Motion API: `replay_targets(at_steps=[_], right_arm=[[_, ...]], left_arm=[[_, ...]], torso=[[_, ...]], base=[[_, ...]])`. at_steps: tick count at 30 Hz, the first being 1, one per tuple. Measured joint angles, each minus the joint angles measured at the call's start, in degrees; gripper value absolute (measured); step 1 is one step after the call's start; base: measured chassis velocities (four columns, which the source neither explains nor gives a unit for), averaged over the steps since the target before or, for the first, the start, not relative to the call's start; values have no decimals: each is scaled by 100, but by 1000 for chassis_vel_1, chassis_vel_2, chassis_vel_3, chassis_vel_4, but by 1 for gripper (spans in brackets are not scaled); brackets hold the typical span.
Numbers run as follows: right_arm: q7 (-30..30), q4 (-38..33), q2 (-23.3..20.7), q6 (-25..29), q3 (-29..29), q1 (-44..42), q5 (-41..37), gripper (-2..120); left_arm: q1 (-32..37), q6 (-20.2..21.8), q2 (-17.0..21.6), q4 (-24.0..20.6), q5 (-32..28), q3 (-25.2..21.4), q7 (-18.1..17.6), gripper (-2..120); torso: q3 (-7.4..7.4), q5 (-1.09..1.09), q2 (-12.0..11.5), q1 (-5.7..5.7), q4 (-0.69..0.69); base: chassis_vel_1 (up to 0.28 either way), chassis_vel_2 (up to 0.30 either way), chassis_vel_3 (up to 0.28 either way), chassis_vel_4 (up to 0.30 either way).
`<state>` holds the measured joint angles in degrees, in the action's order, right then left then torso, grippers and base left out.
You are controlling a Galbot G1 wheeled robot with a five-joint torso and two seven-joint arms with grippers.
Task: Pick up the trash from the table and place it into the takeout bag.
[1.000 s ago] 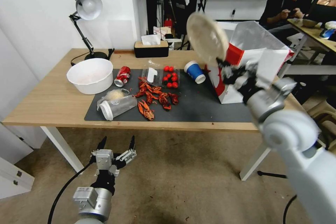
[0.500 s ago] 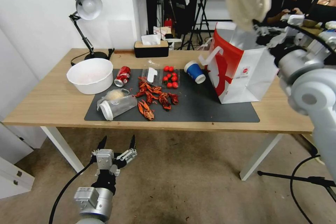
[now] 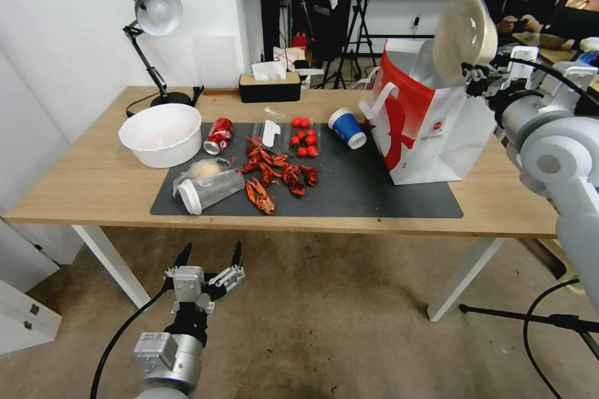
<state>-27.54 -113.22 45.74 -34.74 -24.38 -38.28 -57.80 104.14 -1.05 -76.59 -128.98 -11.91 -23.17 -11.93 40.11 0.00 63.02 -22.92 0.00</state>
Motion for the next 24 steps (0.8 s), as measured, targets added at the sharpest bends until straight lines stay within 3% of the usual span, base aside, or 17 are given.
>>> replay_targets(at_steps=[8,15,18,24], right_arm=[[196,-74,48,335,63,-41,43,61],[730,-513,81,1207,-7,-573,239,92],[988,-766,105,1589,-6,-1010,536,99],[1206,-1088,415,2376,49,-1838,1354,100]], left_arm=[[-24,7,9,4,-5,2,2,100],[-36,-43,3,35,-21,3,-4,100],[-45,-81,1,46,-25,-3,7,100],[-59,-100,-17,57,-26,13,22,100]], torso=[[0,0,0,0,0],[0,0,0,0,-1],[0,-1,1,0,0],[-1,1,1,1,0]], base=[[0,0,0,0],[0,0,0,0],[0,0,0,0],[0,0,0,0]])
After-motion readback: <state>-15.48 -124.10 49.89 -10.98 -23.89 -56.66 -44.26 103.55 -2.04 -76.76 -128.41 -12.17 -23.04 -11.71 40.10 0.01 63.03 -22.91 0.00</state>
